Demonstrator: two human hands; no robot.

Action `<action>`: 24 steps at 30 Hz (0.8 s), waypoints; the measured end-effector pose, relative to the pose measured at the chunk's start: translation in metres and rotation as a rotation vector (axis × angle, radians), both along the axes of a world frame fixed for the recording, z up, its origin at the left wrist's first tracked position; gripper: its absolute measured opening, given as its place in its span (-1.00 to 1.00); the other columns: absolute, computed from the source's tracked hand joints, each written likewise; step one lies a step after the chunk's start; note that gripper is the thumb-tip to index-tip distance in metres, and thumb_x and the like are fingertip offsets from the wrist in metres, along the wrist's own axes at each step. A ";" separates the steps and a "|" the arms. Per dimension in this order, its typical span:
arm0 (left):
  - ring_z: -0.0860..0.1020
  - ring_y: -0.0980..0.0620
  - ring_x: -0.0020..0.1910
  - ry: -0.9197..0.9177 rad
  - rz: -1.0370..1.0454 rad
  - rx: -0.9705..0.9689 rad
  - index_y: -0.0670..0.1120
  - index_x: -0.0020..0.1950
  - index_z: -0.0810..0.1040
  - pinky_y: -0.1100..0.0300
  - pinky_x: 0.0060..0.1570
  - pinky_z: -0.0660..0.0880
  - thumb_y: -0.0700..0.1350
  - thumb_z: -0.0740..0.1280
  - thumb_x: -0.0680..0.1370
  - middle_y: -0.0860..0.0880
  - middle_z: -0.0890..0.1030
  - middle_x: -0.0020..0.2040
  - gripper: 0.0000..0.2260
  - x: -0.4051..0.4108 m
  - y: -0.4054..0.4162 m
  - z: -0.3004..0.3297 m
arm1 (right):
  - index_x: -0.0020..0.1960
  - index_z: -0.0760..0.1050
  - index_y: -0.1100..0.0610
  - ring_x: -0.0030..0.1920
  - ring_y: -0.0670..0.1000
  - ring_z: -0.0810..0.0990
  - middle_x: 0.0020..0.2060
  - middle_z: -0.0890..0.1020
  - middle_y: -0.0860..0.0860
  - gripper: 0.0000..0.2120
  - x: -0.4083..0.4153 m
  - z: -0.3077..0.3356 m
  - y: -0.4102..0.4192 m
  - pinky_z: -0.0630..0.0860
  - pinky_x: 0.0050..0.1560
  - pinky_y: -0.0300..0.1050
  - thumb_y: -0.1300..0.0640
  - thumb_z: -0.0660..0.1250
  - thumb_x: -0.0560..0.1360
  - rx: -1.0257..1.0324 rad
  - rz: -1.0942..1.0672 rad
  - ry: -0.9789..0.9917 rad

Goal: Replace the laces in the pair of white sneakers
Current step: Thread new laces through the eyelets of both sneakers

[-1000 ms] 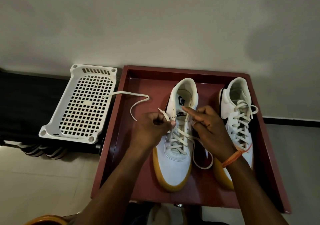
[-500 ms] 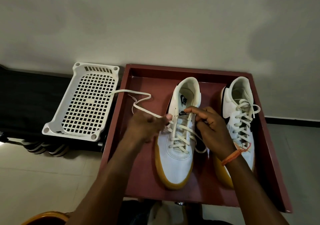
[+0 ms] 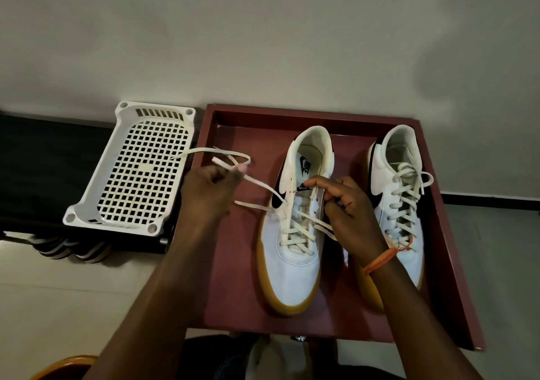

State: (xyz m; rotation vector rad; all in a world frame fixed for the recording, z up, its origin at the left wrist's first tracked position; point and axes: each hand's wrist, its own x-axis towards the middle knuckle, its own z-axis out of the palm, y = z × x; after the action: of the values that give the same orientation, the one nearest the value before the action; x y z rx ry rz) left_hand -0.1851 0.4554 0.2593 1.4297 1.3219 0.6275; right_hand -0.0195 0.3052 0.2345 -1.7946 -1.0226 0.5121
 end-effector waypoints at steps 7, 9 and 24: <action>0.48 0.12 -0.49 0.067 -0.367 -0.117 -0.22 -0.25 0.64 0.27 -0.45 0.41 0.02 0.53 0.44 0.00 0.59 -0.46 -0.70 0.024 -0.037 -0.003 | 0.10 0.63 -0.09 -0.19 -0.04 0.50 -0.21 0.40 -0.02 -0.53 0.000 0.003 0.001 0.46 -0.06 -0.23 0.27 0.10 0.41 -0.003 -0.017 0.050; 0.47 0.15 -0.50 0.051 -0.350 -0.059 -0.20 -0.25 0.65 0.31 -0.44 0.40 -0.05 0.51 0.47 0.00 0.58 -0.46 -0.77 0.023 -0.037 -0.003 | 0.11 0.63 -0.06 -0.18 -0.06 0.50 -0.21 0.41 -0.03 -0.54 -0.001 0.004 0.001 0.46 -0.04 -0.25 0.27 0.10 0.41 -0.001 -0.017 0.049; 0.42 0.10 -0.48 0.007 -0.134 -0.201 -0.21 -0.15 0.62 0.32 -0.52 0.37 0.06 0.39 0.56 -0.10 0.58 -0.34 -0.68 0.014 -0.017 0.004 | 0.09 0.64 0.04 -0.10 -0.22 0.52 -0.17 0.45 -0.16 -0.58 -0.002 0.004 0.000 0.39 0.01 -0.41 0.31 0.11 0.44 0.014 -0.027 0.110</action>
State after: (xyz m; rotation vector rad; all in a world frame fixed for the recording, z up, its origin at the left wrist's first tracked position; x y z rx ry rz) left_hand -0.1713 0.4384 0.2631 1.3435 1.2461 0.3899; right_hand -0.0219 0.3057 0.2390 -1.7464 -0.9234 0.5790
